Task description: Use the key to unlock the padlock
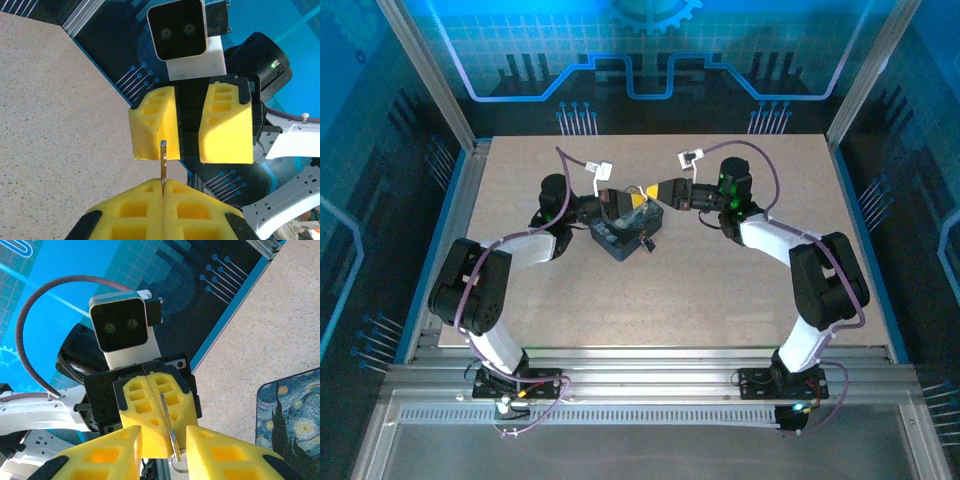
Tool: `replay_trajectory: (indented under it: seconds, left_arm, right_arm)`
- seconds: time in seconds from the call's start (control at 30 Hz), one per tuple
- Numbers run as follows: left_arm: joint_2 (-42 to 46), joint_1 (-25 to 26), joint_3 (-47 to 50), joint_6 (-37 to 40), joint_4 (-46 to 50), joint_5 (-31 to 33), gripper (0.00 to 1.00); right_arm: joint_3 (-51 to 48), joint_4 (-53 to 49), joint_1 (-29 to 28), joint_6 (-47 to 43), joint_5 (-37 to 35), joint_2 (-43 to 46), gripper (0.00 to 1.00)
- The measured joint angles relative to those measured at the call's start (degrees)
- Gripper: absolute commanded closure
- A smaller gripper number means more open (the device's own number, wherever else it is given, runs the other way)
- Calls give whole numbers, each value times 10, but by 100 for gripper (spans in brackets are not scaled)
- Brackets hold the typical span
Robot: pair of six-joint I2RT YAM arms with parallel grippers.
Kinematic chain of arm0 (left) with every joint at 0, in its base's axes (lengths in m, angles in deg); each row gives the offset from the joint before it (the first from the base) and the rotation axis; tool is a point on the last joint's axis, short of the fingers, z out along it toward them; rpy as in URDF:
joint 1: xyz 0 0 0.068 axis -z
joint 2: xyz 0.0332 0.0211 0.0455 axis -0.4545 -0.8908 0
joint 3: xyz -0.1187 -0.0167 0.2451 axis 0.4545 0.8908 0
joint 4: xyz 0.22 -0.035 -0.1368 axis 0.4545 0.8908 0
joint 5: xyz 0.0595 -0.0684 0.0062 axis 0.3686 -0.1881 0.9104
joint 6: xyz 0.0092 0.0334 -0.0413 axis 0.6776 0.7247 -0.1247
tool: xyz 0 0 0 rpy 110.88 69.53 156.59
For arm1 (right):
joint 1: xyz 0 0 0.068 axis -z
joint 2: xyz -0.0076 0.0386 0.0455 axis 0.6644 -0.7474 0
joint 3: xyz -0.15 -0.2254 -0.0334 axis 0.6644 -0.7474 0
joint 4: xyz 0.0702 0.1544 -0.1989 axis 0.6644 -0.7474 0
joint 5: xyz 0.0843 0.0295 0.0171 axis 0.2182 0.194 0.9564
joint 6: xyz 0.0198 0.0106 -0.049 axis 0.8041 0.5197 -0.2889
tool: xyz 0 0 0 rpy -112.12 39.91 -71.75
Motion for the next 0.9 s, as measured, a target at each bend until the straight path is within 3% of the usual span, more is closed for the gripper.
replay_trajectory:
  seconds: [0.9]
  left_arm:
    - [7, -7, 1, -26, -19, -2, 100]
  right_arm:
    - [2, 12, -14, 0, 16, -21, 84]
